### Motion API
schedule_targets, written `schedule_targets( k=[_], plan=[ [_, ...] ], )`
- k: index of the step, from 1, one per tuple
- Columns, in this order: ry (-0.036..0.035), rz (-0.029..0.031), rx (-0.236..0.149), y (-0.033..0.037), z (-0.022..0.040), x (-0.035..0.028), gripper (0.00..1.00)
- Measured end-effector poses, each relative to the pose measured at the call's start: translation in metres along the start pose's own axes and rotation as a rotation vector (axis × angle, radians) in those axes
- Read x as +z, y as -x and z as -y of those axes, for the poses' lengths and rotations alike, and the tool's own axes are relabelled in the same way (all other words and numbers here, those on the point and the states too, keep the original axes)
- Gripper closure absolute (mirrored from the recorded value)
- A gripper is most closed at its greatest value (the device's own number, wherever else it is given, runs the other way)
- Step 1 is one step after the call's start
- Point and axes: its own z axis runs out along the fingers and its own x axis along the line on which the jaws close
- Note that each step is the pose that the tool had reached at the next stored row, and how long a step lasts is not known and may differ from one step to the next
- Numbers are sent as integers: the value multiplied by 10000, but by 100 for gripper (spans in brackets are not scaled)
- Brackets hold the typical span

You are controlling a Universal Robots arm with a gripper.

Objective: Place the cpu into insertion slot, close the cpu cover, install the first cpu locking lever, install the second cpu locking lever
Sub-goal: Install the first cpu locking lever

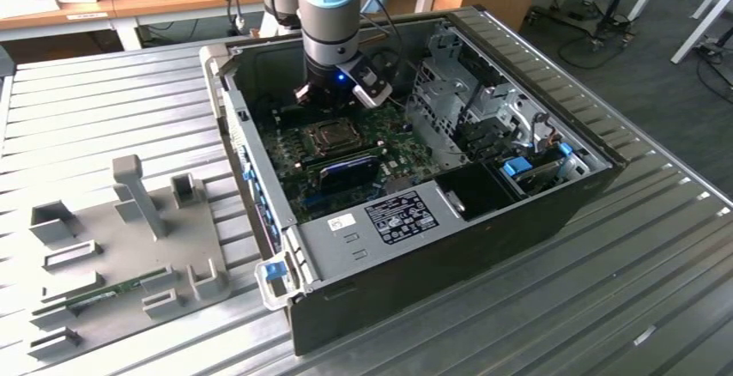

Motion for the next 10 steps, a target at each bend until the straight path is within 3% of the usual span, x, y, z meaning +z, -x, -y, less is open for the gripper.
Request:
schedule_targets(
  k=[10],
  plan=[
    [-3,5,25,4,22,-1,89]
  ],
)
